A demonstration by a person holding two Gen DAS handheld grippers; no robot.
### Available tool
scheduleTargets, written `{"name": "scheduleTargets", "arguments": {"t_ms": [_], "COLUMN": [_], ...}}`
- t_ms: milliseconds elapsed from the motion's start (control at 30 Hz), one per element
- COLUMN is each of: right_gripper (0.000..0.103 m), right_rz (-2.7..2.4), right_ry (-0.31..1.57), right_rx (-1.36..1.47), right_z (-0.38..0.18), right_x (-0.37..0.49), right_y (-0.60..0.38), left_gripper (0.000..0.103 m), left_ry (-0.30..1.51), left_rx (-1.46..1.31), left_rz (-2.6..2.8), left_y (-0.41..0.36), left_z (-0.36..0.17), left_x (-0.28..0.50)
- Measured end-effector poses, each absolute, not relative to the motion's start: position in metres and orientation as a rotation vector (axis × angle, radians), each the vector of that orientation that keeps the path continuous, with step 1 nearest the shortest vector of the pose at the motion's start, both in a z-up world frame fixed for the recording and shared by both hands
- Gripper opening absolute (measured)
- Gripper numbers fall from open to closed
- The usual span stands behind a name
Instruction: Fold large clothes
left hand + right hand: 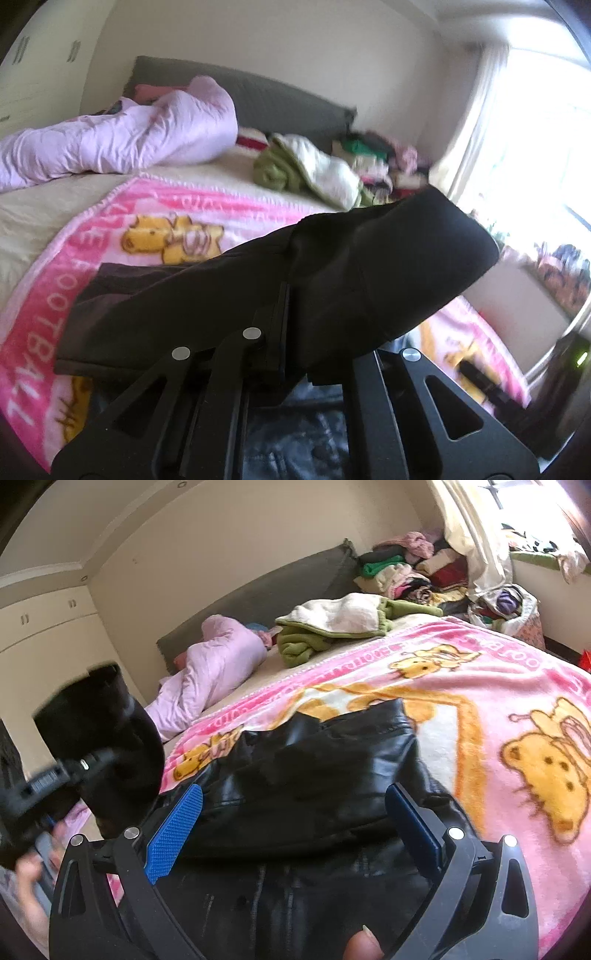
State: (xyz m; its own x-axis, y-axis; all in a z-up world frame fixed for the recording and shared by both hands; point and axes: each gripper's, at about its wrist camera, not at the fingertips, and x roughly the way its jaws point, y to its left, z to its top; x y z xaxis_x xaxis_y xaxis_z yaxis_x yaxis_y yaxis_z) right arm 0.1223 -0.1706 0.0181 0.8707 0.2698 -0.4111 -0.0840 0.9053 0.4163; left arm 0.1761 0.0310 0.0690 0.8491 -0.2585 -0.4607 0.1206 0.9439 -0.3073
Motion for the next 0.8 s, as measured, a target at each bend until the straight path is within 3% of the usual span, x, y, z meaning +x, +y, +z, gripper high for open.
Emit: {"name": "scheduleTargets", "arguments": {"t_ms": [200,333,400,467,567,600,633,800], "right_gripper": [0.099,0.099,0.099,0.099,0.099,0.099,0.099,0.099], "right_rz": [0.169,0.175,0.184,0.205,0.272,0.299,0.316,0.384], "right_ry": [0.495,0.51,0.515,0.528,0.584,0.614,0.635,0.734], "right_rx": [0.444,0.48,0.5,0.533,0.625,0.665,0.691,0.716], "right_z": [0.011,0.008,0.007,0.006,-0.003,-0.008,-0.011,-0.018], "right_x": [0.124,0.127,0.128,0.132,0.141,0.145,0.148,0.167], "right_y": [-0.187,-0.193,-0.196,-0.2,-0.204,-0.204,-0.205,-0.192], "left_gripper": [0.003,0.009,0.02,0.054,0.061,0.072,0.095,0.093], "left_ry": [0.611,0.681,0.718,0.757,0.815,0.837,0.872,0.899], "left_rx": [-0.184,-0.083,-0.032,0.014,0.105,0.114,0.103,0.108], "left_rz": [-0.217,-0.223,-0.225,-0.225,-0.2,-0.212,-0.256,-0.345], "left_y": [0.009,-0.012,-0.022,-0.03,-0.043,-0.045,-0.047,-0.052], "left_z": [0.039,0.017,0.007,-0.002,-0.016,-0.018,-0.02,-0.015], "left_x": [0.186,0.19,0.192,0.193,0.193,0.193,0.193,0.175]}}
